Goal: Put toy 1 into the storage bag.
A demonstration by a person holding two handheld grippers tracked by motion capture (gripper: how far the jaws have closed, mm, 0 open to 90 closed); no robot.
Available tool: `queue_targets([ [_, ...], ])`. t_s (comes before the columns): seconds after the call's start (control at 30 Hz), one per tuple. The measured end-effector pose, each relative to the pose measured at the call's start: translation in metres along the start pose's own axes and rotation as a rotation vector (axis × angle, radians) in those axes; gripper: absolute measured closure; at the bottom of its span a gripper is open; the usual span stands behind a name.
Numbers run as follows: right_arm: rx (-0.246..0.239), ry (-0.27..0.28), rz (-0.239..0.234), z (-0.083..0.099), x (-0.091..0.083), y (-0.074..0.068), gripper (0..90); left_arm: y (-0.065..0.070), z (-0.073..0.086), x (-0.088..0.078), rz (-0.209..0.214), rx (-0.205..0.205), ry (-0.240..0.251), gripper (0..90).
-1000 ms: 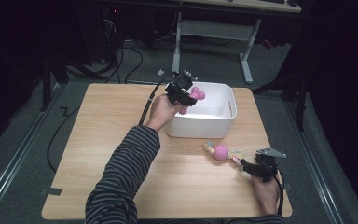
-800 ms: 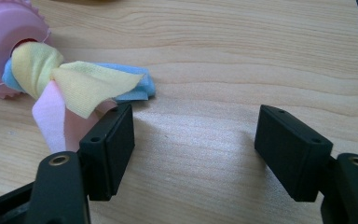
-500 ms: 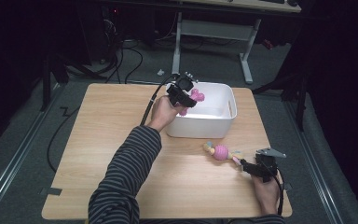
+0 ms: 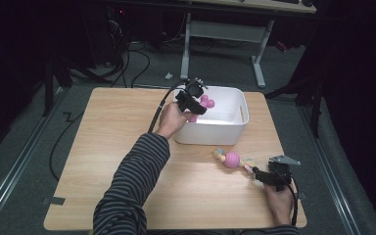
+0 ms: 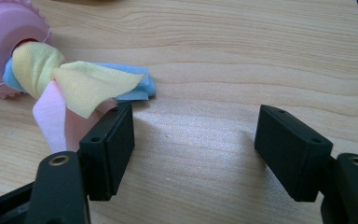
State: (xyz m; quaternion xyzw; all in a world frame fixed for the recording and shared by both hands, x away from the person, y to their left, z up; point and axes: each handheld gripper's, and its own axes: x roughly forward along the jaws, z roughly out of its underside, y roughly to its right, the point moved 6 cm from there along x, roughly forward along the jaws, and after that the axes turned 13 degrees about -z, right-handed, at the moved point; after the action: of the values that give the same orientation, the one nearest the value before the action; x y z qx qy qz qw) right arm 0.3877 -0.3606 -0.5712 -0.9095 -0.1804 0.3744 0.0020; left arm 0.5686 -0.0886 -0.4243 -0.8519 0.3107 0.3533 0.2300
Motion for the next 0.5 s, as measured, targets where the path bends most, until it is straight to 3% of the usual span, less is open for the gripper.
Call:
queue_targets([
  [0.2, 0.000, -0.001, -0.002, 0.0000, 0.0000, 0.0000, 28.4, 0.0038, 0.0023, 0.0015, 0.007, 0.011, -0.018, 57.2],
  [0.37, 0.000, 0.004, 0.001, -0.0002, 0.0003, 0.0004, 28.5, 0.0065, 0.0077, 0.0034, -0.027, 0.056, -0.051, 46.1],
  [0.5, 0.001, 0.003, -0.001, -0.0004, 0.0004, 0.0005, 28.5, 0.0082, 0.0062, -0.0029, 0.014, 0.023, -0.030, 37.5],
])
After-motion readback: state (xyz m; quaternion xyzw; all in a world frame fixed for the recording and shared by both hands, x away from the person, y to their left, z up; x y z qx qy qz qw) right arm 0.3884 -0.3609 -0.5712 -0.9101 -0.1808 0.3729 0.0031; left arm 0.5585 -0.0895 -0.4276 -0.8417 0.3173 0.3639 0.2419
